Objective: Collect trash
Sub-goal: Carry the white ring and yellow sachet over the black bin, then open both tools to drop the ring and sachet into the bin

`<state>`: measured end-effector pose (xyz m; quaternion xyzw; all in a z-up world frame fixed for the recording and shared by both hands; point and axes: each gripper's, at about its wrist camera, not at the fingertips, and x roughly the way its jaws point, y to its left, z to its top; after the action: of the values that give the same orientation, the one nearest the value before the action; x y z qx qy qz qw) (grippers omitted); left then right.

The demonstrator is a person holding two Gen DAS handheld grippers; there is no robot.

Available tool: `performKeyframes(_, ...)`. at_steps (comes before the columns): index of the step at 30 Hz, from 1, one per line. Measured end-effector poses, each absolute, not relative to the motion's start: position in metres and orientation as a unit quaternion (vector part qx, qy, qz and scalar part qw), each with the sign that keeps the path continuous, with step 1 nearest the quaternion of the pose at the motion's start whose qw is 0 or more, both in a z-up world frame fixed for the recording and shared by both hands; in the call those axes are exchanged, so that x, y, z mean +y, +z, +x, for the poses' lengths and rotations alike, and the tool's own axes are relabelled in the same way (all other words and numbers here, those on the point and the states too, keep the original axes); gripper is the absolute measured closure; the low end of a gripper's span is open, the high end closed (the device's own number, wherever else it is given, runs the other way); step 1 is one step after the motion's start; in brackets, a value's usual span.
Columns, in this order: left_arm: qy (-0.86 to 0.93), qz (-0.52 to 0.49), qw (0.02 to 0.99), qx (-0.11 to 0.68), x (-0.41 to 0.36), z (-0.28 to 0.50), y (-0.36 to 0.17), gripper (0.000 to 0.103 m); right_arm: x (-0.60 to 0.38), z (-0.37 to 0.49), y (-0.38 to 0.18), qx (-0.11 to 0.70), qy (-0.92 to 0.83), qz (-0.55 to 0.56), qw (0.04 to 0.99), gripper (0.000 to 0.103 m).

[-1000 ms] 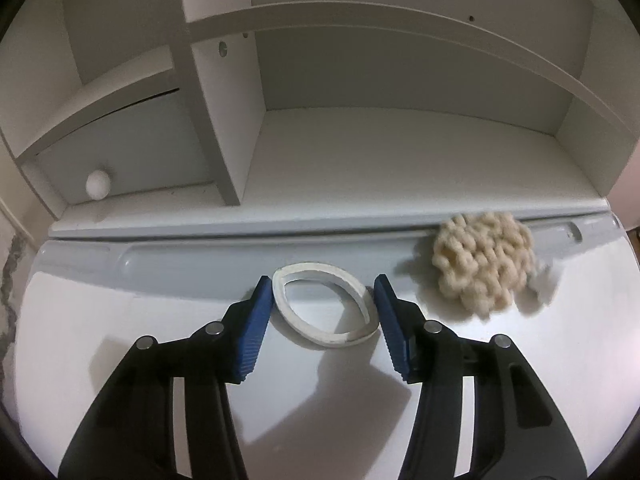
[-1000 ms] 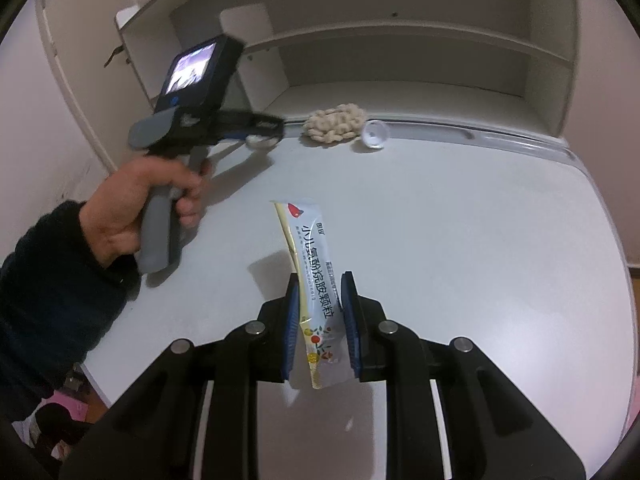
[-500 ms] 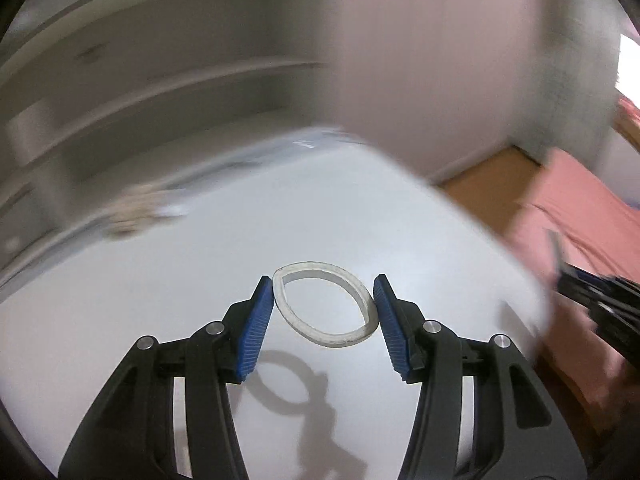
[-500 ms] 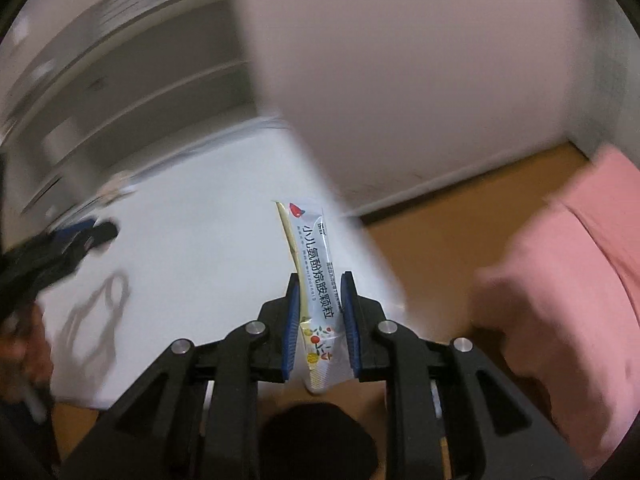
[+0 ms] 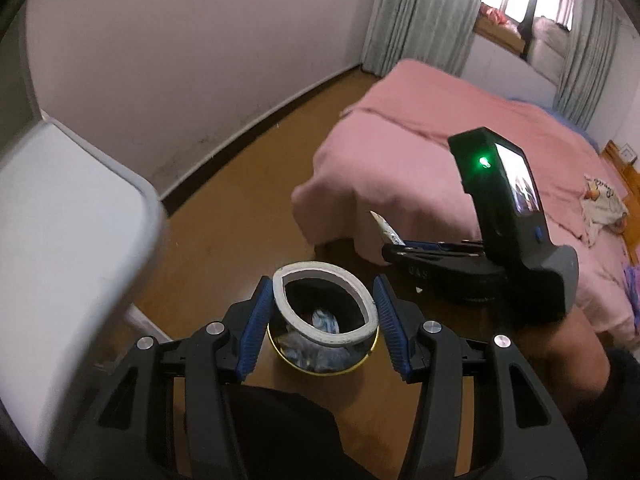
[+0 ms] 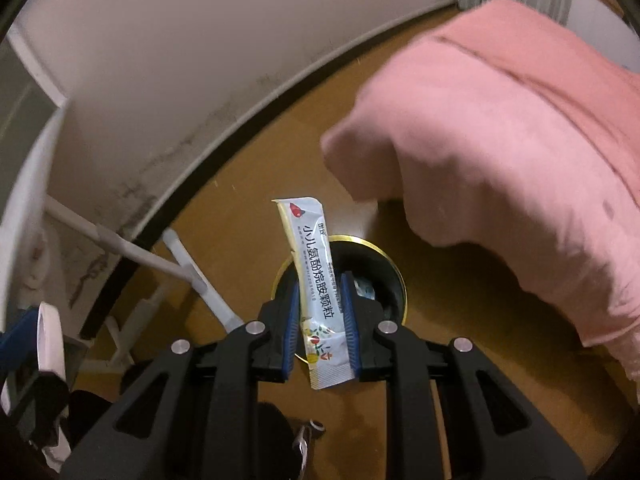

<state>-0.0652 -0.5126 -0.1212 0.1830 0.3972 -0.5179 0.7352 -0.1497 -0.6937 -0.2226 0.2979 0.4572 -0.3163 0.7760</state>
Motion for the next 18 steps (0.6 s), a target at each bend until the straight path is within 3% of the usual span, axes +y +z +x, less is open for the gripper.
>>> performKeyframes(6, -0.512, 0.195, 0.732, 0.405, -0.527, -0.065, -0.138, 0.053, -0.701, -0.152, -0.254, 0.489, -0.299, 0.328, 0.751, 0.082)
performKeyframes(18, -0.507, 0.200, 0.731, 0.410, -0.537, -0.061, -0.141, 0.053, -0.704, -0.156, -0.250, 0.468, -0.299, 0.335, 0.762, 0.079)
